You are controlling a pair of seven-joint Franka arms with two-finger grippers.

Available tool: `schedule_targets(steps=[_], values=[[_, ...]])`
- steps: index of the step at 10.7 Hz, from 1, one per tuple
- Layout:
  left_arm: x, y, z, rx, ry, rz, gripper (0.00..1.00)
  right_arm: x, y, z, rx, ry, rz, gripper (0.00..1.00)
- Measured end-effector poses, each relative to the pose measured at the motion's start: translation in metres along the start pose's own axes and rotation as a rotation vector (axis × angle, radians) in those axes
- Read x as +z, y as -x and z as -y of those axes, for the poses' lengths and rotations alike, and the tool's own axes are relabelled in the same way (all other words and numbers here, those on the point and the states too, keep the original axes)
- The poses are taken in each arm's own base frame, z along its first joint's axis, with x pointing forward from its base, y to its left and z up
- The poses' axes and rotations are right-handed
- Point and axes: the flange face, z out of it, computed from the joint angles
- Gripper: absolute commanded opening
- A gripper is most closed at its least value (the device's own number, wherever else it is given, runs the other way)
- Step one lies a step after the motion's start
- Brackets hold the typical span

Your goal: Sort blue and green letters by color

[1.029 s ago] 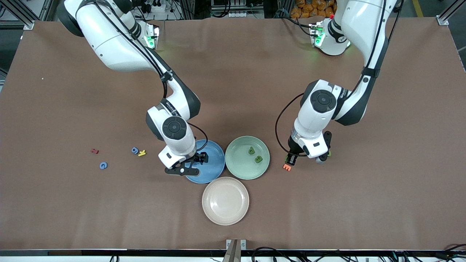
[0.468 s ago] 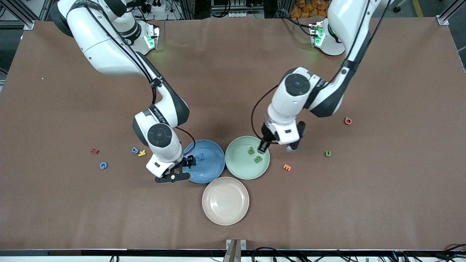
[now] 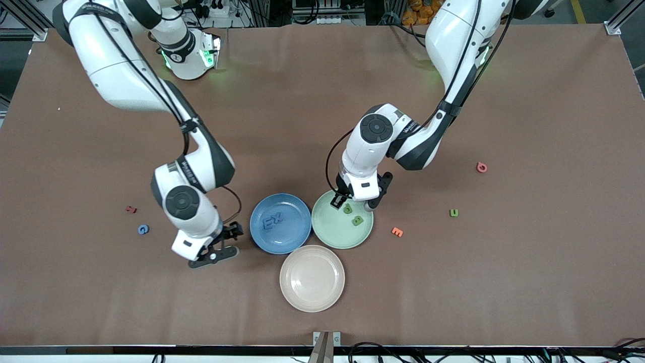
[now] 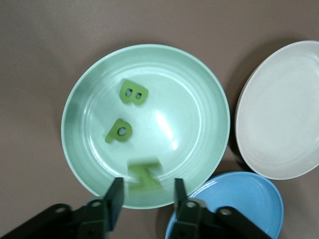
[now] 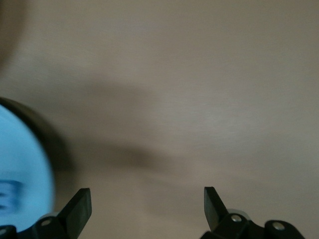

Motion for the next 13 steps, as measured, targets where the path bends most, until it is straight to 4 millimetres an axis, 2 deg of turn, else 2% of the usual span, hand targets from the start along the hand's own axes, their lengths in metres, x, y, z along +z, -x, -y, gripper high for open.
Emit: schedule_targets(steps=[3, 6, 8, 10, 11, 13], values=[[-0.005, -0.010, -0.006, 0.000, 0.014, -0.016, 1.00, 0.005, 0.007, -0.065, -0.174, 0.000, 0.015, 1.00], [0.001, -0.024, 0.001, 0.098, -0.064, -0.076, 1.00, 0.014, 0.019, -0.106, -0.355, -0.031, 0.034, 1.00], [-0.002, -0.047, 0.001, 0.157, -0.092, -0.093, 1.00, 0.019, 0.033, -0.136, -0.431, -0.097, 0.054, 1.00], [-0.015, -0.089, 0.000, 0.201, -0.130, -0.110, 1.00, 0.012, 0.039, -0.148, -0.425, -0.143, 0.063, 1.00], [-0.026, -0.118, 0.001, 0.235, -0.169, -0.118, 1.00, 0.006, 0.040, -0.143, -0.394, -0.147, 0.065, 1.00], [-0.053, -0.191, 0.008, 0.310, -0.230, -0.122, 1.00, -0.007, 0.048, -0.122, -0.338, -0.142, 0.080, 1.00]])
